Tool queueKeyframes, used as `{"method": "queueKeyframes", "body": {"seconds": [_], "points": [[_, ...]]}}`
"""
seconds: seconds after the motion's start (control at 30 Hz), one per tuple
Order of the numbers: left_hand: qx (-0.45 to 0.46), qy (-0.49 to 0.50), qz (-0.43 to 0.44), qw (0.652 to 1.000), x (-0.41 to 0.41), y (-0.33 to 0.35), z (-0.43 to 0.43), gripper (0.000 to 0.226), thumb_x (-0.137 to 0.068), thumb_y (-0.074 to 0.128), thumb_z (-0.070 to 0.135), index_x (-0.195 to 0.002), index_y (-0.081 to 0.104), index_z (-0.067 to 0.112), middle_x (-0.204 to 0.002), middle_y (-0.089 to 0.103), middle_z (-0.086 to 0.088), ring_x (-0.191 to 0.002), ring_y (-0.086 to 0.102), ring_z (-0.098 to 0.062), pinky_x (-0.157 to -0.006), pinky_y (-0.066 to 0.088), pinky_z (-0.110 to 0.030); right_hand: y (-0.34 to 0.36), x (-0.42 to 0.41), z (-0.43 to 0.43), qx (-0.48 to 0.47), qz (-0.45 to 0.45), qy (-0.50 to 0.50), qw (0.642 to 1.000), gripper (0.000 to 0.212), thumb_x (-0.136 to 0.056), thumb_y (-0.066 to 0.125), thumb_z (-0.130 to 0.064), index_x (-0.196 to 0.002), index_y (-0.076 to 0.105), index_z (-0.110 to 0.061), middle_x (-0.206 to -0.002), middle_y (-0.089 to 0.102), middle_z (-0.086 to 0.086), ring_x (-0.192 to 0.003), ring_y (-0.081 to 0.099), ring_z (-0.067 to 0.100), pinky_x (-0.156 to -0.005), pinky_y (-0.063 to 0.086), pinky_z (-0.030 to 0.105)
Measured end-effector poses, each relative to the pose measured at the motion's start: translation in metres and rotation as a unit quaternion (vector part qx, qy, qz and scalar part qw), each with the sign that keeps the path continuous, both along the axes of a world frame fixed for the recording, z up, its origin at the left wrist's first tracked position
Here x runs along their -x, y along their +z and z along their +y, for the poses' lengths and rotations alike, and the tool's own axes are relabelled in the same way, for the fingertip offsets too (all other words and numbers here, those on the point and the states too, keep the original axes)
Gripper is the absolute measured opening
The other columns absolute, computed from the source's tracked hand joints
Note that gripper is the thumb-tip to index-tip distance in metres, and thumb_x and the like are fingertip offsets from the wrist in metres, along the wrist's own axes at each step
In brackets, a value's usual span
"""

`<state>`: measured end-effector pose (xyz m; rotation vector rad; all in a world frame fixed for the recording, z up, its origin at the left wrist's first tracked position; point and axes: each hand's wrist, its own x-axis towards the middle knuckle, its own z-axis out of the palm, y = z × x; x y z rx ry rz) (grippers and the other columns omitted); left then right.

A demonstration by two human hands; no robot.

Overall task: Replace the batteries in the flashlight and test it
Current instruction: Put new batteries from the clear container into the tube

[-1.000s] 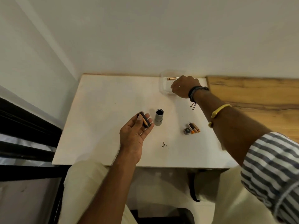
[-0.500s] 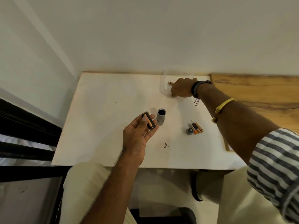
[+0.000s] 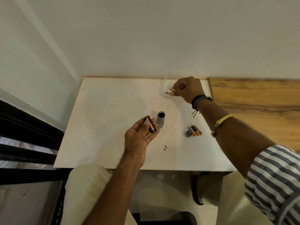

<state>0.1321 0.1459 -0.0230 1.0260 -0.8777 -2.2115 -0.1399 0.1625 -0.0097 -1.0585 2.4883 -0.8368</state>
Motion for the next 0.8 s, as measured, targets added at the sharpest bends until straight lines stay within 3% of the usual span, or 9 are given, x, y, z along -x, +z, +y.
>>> {"method": "queueKeyframes", "body": {"seconds": [0.1, 0.2, 0.27, 0.37, 0.5, 0.6, 0.7, 0.8], "points": [[0.012, -0.005, -0.003, 1.0, -0.002, 0.002, 0.002, 0.027, -0.097, 0.058, 0.014, -0.121, 0.064, 0.006, -0.112, 0.074, -0.014, -0.103, 0.072, -0.031, -0.08, 0.061, -0.037, 0.007, -0.021, 0.016, 0.089, -0.03, -0.03, 0.995, 0.022, -0.075, 0.089, -0.028, -0.091, 0.077, -0.019, -0.082, 0.072, -0.005, -0.077, 0.065, 0.011, -0.076, 0.056, 0.027], [0.031, -0.02, -0.001, 0.999, -0.004, 0.004, 0.005, 0.021, -0.097, 0.059, 0.015, -0.115, 0.067, 0.008, -0.108, 0.076, -0.011, -0.1, 0.073, -0.029, -0.077, 0.061, -0.035, 0.015, -0.055, 0.041, 0.16, -0.108, -0.041, 0.98, 0.023, -0.076, 0.088, -0.026, -0.09, 0.071, -0.018, -0.074, 0.075, -0.007, -0.065, 0.073, 0.009, -0.06, 0.055, 0.017], [0.039, -0.03, -0.001, 0.999, -0.007, 0.007, 0.009, 0.019, -0.097, 0.06, 0.015, -0.113, 0.066, 0.009, -0.106, 0.077, -0.011, -0.1, 0.073, -0.029, -0.076, 0.061, -0.033, 0.02, -0.079, 0.059, 0.207, -0.158, -0.052, 0.964, 0.023, -0.079, 0.086, -0.022, -0.092, 0.07, -0.013, -0.074, 0.076, -0.002, -0.066, 0.075, 0.013, -0.058, 0.057, 0.02], [0.046, -0.058, 0.002, 0.997, -0.01, 0.01, 0.018, 0.024, -0.098, 0.059, 0.016, -0.121, 0.062, 0.007, -0.113, 0.074, -0.012, -0.107, 0.071, -0.029, -0.085, 0.06, -0.038, 0.025, -0.112, 0.088, 0.282, -0.25, -0.068, 0.924, 0.017, -0.082, 0.082, -0.009, -0.097, 0.074, -0.008, -0.083, 0.078, 0.01, -0.076, 0.075, 0.021, -0.069, 0.062, 0.031], [0.016, -0.067, 0.007, 0.998, -0.013, 0.014, 0.03, 0.024, -0.101, 0.053, 0.013, -0.122, 0.061, 0.005, -0.121, 0.068, -0.019, -0.103, 0.072, -0.029, -0.088, 0.06, -0.041, 0.024, -0.151, 0.118, 0.308, -0.315, -0.073, 0.895, 0.019, -0.085, 0.075, 0.001, -0.102, 0.078, -0.007, -0.093, 0.079, 0.011, -0.093, 0.076, 0.025, -0.087, 0.062, 0.038], [0.002, -0.08, 0.037, 0.996, -0.017, 0.018, 0.038, 0.028, -0.1, 0.055, 0.013, -0.127, 0.059, 0.006, -0.123, 0.066, -0.023, -0.107, 0.07, -0.034, -0.085, 0.059, -0.043, 0.024, -0.17, 0.13, 0.293, -0.316, -0.076, 0.899, 0.02, -0.089, 0.07, 0.003, -0.103, 0.079, -0.008, -0.097, 0.079, 0.011, -0.096, 0.076, 0.026, -0.092, 0.061, 0.042], [-0.006, -0.091, 0.051, 0.995, -0.02, 0.021, 0.042, 0.026, -0.099, 0.055, 0.012, -0.123, 0.064, 0.015, -0.122, 0.069, -0.018, -0.11, 0.069, -0.036, -0.083, 0.059, -0.043, 0.026, -0.18, 0.14, 0.294, -0.272, -0.097, 0.911, 0.021, -0.089, 0.07, 0.002, -0.102, 0.079, -0.011, -0.097, 0.079, 0.007, -0.09, 0.076, 0.022, -0.089, 0.062, 0.044], [-0.028, -0.107, 0.058, 0.992, -0.023, 0.021, 0.043, 0.027, -0.102, 0.05, 0.01, -0.127, 0.062, 0.01, -0.127, 0.064, -0.024, -0.112, 0.067, -0.038, -0.087, 0.058, -0.045, 0.028, -0.186, 0.148, 0.303, -0.25, -0.107, 0.913, 0.022, -0.086, 0.074, 0.001, -0.103, 0.076, -0.011, -0.095, 0.078, 0.006, -0.087, 0.076, 0.024, -0.085, 0.062, 0.049]]}}
